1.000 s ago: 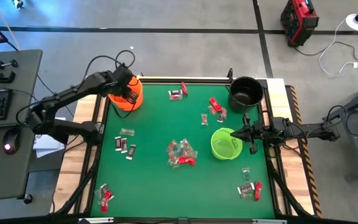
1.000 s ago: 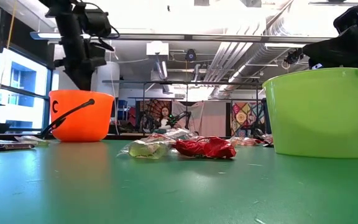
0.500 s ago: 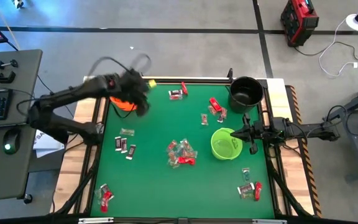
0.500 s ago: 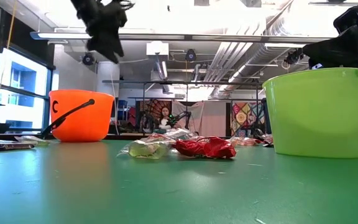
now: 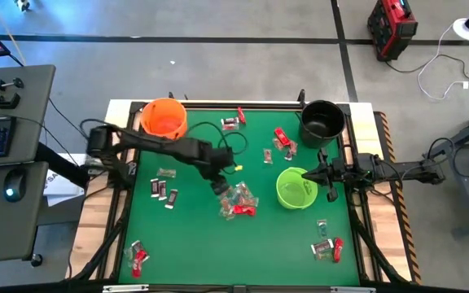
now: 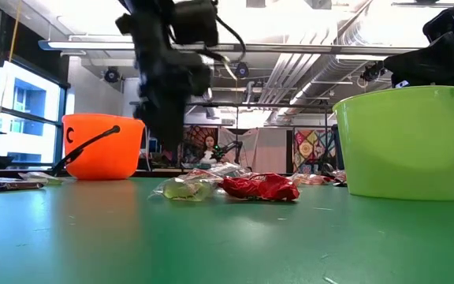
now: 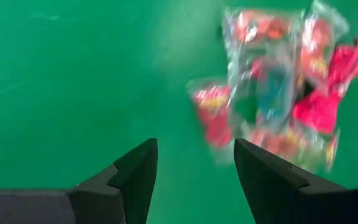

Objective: Sort candy by brand, put in halloween buckets
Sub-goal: Put the red gummy into the orange bucket

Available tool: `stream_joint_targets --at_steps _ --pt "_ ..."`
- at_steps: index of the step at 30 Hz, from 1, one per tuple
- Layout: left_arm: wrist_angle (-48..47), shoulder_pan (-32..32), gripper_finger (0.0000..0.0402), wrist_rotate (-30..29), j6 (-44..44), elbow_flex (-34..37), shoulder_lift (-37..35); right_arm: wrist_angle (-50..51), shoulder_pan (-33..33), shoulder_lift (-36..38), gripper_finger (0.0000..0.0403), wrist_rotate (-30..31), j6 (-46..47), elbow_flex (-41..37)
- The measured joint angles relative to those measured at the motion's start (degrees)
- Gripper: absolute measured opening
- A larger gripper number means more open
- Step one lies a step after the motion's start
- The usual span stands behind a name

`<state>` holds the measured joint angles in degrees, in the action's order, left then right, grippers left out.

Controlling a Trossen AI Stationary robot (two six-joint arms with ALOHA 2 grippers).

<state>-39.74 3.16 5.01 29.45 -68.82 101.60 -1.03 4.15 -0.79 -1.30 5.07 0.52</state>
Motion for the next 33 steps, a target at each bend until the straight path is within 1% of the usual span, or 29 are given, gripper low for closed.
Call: stream_joint_targets --at_steps 4,7,12,17,21,24,27,29,33 --pt "4.9 -0.7 0.0204 -0.2 5.9 0.0 4.0 0.0 0.0 0.0 0.0 0.0 0.0 0.0" --pt "5.2 -0.9 0.0204 -0.3 8.5 0.0 6.0 0.0 0.0 0.0 0.0 0.0 0.0 0.0" --pt "9.5 -1.0 0.0204 -0.7 8.9 0.0 7.8 0.0 0.0 0.0 0.0 0.0 0.0 0.0" --pt "11.4 -1.2 0.0204 -1.1 9.3 0.0 8.0 0.0 0.0 0.0 0.0 0.0 0.0 0.0" --pt "13.3 -1.3 0.0195 -1.0 7.4 -0.1 9.0 0.0 0.0 0.0 0.0 0.0 0.0 0.0" --pt "14.2 -1.5 0.0175 -0.7 7.3 -0.1 10.1 0.0 0.0 0.0 0.0 0.0 0.0 0.0" --pt "14.2 -1.5 0.0144 -0.7 6.0 -0.2 10.4 0.0 0.0 0.0 0.0 0.0 0.0 0.0" --pt "14.1 -1.2 0.0111 -0.8 5.0 -0.1 10.0 0.0 0.0 0.0 0.0 0.0 0.0 0.0" --pt "13.6 0.2 0.0022 -0.3 1.0 0.1 6.7 0.0 0.0 0.0 0.0 0.0 0.0 0.0"
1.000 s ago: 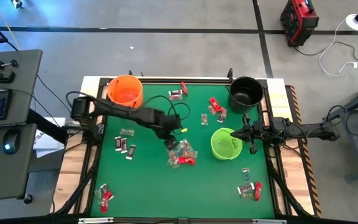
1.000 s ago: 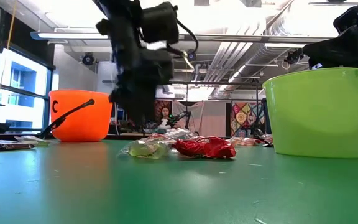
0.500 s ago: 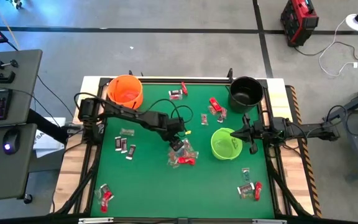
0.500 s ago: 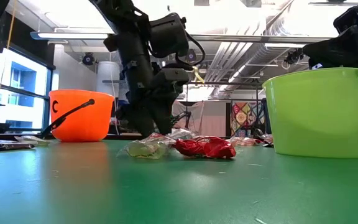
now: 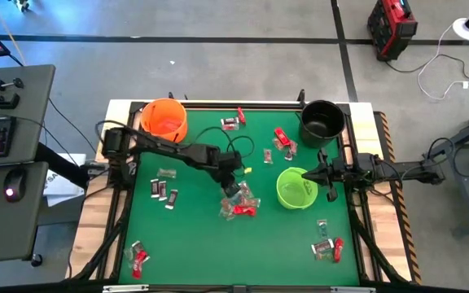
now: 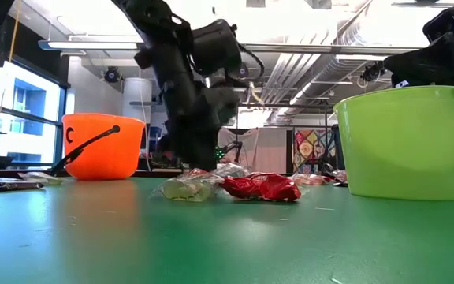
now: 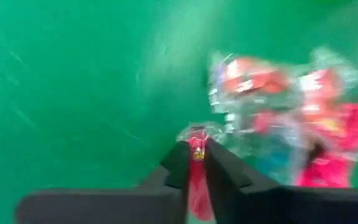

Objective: Sort candy by brand, put in halloween buckets
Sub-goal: Put the red gummy into the orange bucket

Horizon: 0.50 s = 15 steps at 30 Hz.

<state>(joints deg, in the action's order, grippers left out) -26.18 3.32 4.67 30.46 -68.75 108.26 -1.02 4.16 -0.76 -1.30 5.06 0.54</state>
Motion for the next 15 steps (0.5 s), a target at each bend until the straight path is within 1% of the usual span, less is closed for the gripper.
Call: stream_joint_targets --at_steps 1,3,7,9,11,13,15 --pt "0.0 0.6 0.0012 0.2 -0.7 0.0 -1.6 0.0 0.0 0.0 0.0 0.0 0.0 0.0" --pt "-1.1 2.4 0.0013 -0.7 -2.4 -0.1 -5.1 0.0 0.0 0.0 0.0 0.0 0.0 0.0" --pt "-5.4 6.4 0.0004 -6.6 -6.5 -0.1 -14.7 0.0 0.0 0.0 0.0 0.0 0.0 0.0" --pt "-8.1 8.5 0.0004 -11.3 -7.9 -0.1 -20.7 0.0 0.0 0.0 0.0 0.0 0.0 0.0" --pt "-11.9 10.8 0.0003 -17.6 -9.1 -0.2 -26.5 0.0 0.0 0.0 0.0 0.0 0.0 0.0" --pt "-17.3 13.4 0.0002 -24.7 -10.2 -0.2 -31.6 0.0 0.0 0.0 0.0 0.0 0.0 0.0" --pt "-23.7 16.5 0.0001 -29.5 -10.2 -0.1 -35.8 0.0 0.0 0.0 0.0 0.0 0.0 0.0"
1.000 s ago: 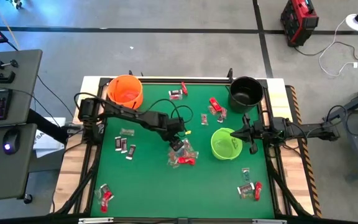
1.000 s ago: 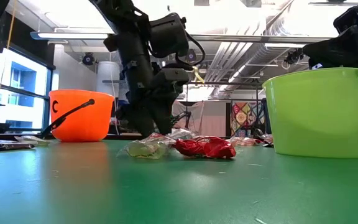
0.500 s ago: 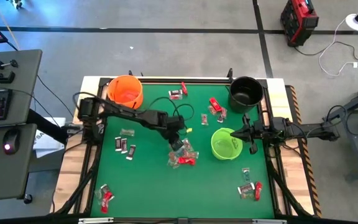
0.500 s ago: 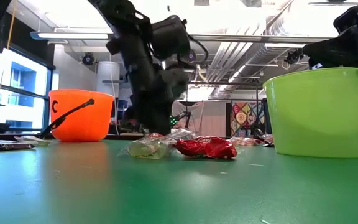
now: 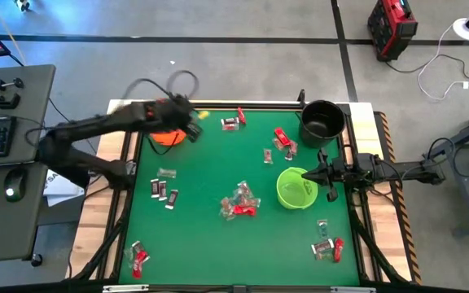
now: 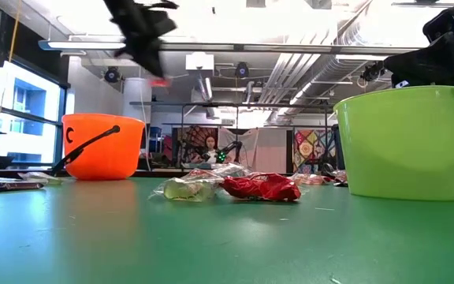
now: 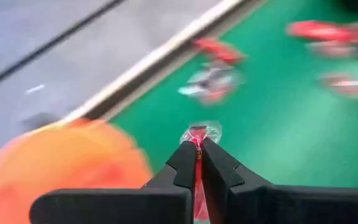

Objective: Sort candy by brand, put in halloween buckets
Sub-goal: Put the red gummy into the orange bucket, then put the green gummy into the orange bucket

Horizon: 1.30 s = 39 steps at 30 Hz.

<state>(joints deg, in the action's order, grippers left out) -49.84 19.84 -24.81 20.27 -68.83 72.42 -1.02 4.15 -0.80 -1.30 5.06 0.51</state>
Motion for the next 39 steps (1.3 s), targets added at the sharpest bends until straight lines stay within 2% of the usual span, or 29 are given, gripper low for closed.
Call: stream_joint_targets --at_steps 3,6,12,20,25,28,30,31,33,36,39 --pt "-5.6 5.2 0.0001 -1.4 1.0 3.4 -5.4 0.0 0.0 0.0 0.0 0.0 0.0 0.0" --pt "-6.0 9.1 0.0001 -1.0 2.2 8.7 -9.6 0.0 0.0 0.0 0.0 0.0 0.0 0.0" --pt "-5.6 15.7 0.0026 -0.7 2.3 16.2 -11.2 0.0 0.0 0.0 0.0 0.0 0.0 0.0" --pt "-3.9 20.7 0.0128 -0.6 -2.8 14.1 -10.6 0.0 0.0 0.0 0.0 0.0 0.0 0.0" --pt "-4.1 21.1 0.018 6.2 -6.0 10.5 -10.6 0.0 0.0 0.0 0.0 0.0 0.0 0.0" --pt "-3.7 18.8 0.0194 19.4 -7.8 8.5 -10.7 0.0 0.0 0.0 0.0 0.0 0.0 0.0" --pt "-5.4 14.6 0.0194 28.2 -10.7 8.3 -10.7 0.0 0.0 0.0 0.0 0.0 0.0 0.0" --pt "-7.9 11.7 0.0194 30.0 -12.2 8.4 -10.5 0.0 0.0 0.0 0.0 0.0 0.0 0.0" --pt "-13.1 4.8 0.0193 30.0 -14.2 9.2 -10.2 0.0 0.0 0.0 0.0 0.0 0.0 0.0" --pt "-19.1 -4.4 0.0191 27.0 -12.9 13.0 -10.1 0.0 0.0 0.0 0.0 0.0 0.0 0.0" --pt "-19.4 -10.0 0.0191 24.1 -8.5 18.8 -9.8 0.0 0.0 0.0 0.0 0.0 0.0 0.0"
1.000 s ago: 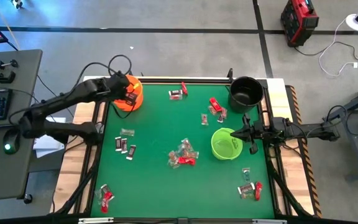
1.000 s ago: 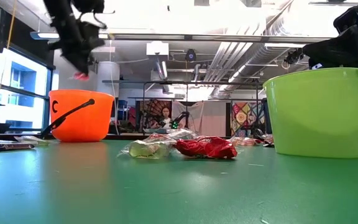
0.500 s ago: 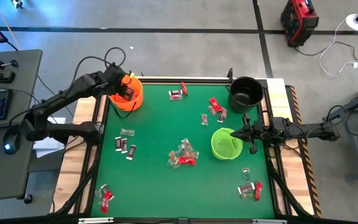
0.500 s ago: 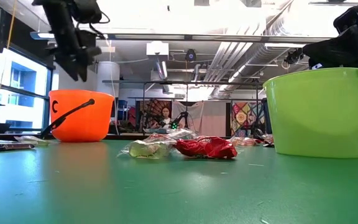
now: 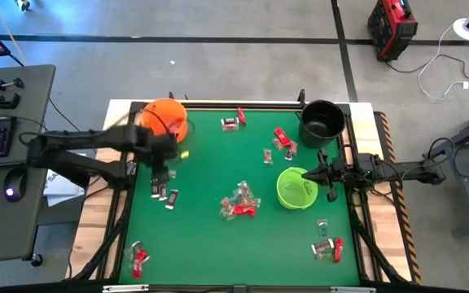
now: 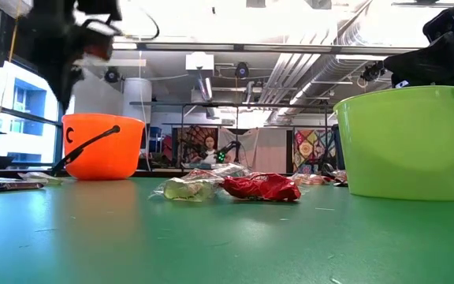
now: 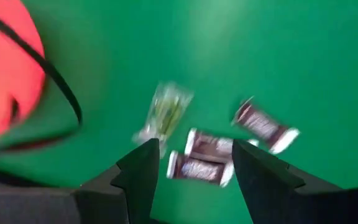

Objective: Sort candy by brand, put in halloween buckets
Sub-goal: Put the green gummy into the orange bucket

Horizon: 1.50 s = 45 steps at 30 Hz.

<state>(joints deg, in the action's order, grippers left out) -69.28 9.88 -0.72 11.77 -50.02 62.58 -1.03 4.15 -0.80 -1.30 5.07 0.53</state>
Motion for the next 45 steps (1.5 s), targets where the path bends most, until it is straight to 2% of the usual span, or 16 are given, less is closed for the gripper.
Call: stream_joint_targets --at_steps 4,7,13,22,29,32,37,38,43,45 --pt "3.3 -0.9 0.0191 -1.4 0.9 6.3 2.5 0.0 0.0 0.0 0.0 0.0 0.0 0.0" --pt "9.3 -0.8 0.0191 -1.5 -2.3 8.5 5.0 0.0 0.0 0.0 0.0 0.0 0.0 0.0" --pt "14.5 -0.9 0.0191 -1.5 -5.8 7.8 11.9 0.0 0.0 0.0 0.0 0.0 0.0 0.0" --pt "13.8 0.9 0.019 -3.1 -5.3 7.8 24.4 0.0 0.0 0.0 0.0 0.0 0.0 0.0" --pt "13.7 1.0 0.0185 -3.4 -5.0 7.5 27.3 0.0 0.0 0.0 0.0 0.0 0.0 0.0" --pt "13.6 1.0 0.015 -2.7 -5.3 7.2 27.4 0.0 0.0 0.0 0.0 0.0 0.0 0.0" --pt "13.4 1.0 0.0023 -1.2 -5.5 4.0 27.4 0.0 0.0 0.0 0.0 0.0 0.0 0.0" --pt "13.3 1.0 0.0014 -0.9 -5.5 2.9 26.8 0.0 0.0 0.0 0.0 0.0 0.0 0.0" --pt "8.0 1.0 0.0022 -0.1 -8.2 -7.4 23.7 0.0 0.0 0.0 0.0 0.0 0.0 0.0" --pt "6.9 1.1 0.0012 -2.2 -10.1 -12.5 21.8 0.0 0.0 0.0 0.0 0.0 0.0 0.0"
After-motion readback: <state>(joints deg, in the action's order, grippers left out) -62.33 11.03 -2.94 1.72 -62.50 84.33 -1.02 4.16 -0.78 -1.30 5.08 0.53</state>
